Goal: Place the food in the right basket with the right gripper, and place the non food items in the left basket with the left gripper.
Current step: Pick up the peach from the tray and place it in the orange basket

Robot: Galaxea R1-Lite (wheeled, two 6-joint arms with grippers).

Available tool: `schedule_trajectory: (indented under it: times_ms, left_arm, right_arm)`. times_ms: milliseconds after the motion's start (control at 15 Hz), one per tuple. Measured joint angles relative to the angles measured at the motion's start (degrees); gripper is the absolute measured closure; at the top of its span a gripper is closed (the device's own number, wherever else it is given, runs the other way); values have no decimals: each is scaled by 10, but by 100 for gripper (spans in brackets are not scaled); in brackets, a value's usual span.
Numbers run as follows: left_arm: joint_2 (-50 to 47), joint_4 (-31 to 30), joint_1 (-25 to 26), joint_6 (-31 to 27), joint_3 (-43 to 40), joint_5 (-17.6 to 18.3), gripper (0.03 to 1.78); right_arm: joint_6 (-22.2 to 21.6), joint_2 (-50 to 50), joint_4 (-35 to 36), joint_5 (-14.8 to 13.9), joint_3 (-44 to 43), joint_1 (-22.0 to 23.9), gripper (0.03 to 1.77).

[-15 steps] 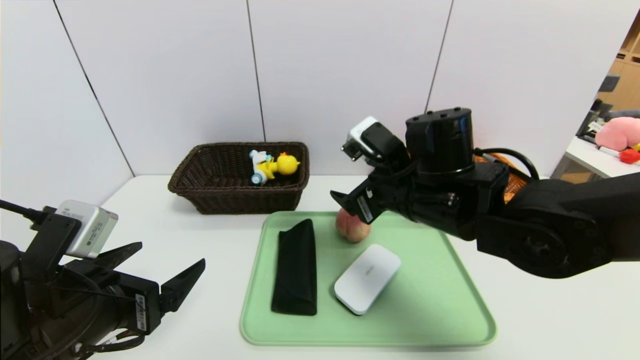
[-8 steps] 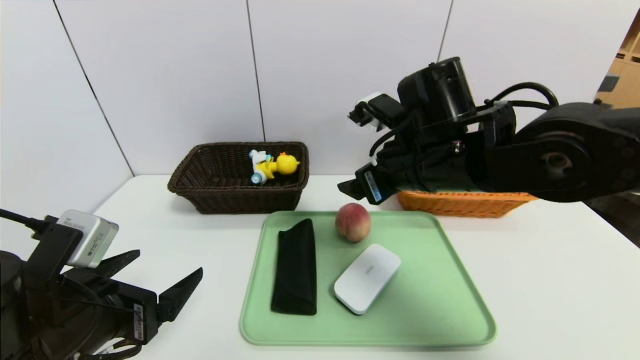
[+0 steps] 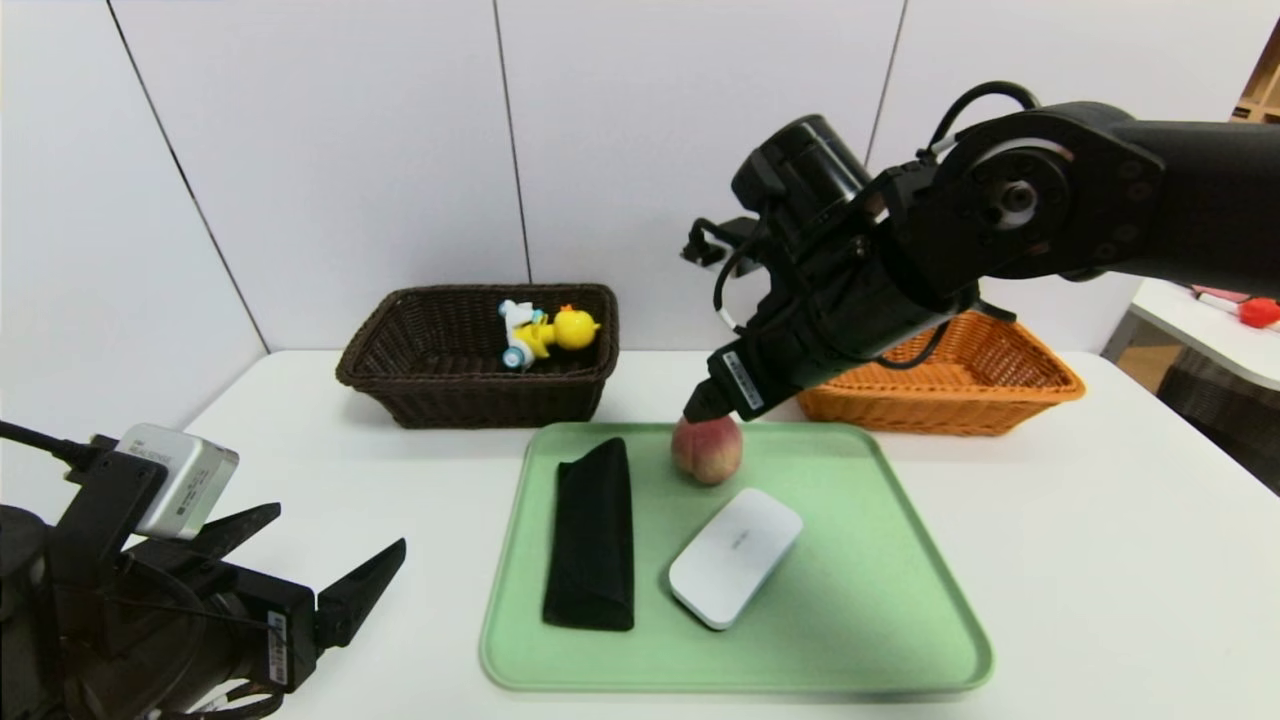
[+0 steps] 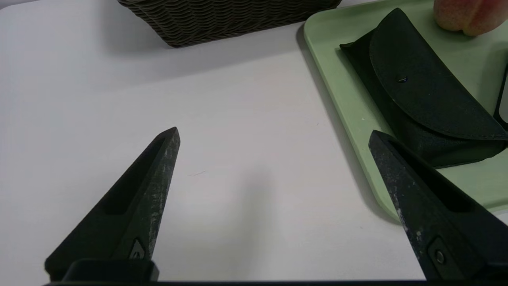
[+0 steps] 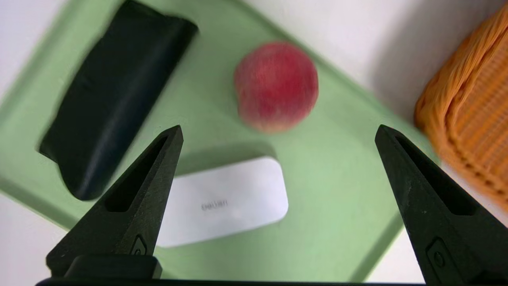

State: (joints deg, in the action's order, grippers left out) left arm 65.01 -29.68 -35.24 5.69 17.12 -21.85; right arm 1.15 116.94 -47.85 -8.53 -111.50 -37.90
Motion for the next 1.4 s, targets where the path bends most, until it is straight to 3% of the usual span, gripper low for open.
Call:
schedule_trajectory:
  times_ms: [333,1400]
  left_arm:
    - [0,0,-1,2,-2,0,12]
    - [0,1,-1,-2,-6,-1,12]
  right_arm:
    - [-3,35,-46,-1,-11,11,11]
    - [-5,54,1,29,-9,8,10]
